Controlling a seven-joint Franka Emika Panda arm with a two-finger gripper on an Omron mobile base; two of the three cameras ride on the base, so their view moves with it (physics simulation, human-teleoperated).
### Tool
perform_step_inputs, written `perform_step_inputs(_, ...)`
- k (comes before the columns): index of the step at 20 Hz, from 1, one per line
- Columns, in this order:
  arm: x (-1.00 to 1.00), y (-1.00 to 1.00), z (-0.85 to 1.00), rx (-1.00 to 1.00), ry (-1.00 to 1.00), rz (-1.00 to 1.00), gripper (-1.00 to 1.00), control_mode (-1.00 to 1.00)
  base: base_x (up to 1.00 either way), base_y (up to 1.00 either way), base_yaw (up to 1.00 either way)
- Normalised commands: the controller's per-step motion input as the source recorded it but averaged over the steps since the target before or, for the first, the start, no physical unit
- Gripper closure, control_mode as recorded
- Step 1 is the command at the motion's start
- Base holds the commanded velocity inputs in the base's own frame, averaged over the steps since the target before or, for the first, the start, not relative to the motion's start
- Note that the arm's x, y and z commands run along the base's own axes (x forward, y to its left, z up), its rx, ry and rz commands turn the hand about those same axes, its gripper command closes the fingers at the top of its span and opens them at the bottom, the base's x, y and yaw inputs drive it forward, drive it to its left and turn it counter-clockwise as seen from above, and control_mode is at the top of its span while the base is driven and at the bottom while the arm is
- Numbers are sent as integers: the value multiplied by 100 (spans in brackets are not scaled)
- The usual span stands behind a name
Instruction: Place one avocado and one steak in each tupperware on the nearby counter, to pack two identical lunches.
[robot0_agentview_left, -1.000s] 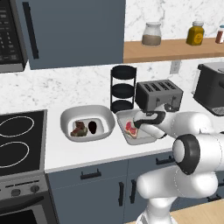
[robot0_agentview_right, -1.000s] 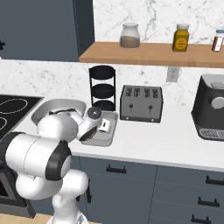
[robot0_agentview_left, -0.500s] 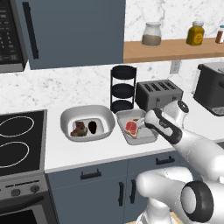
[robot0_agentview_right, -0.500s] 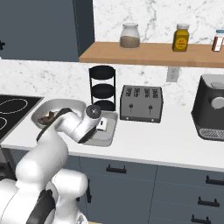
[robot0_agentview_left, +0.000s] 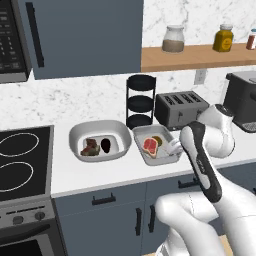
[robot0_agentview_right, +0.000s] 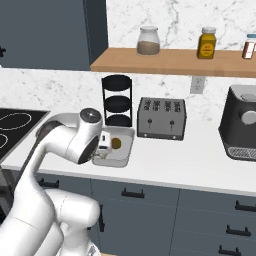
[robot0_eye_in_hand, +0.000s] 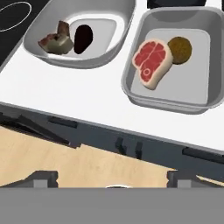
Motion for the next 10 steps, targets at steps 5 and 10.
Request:
perform_step_inputs(5,-100,7,90,0,6,18,-100,-100,0,0,0)
perform_step_inputs(10,-100,5,88,0,6,5,-100,-100,0,0,0)
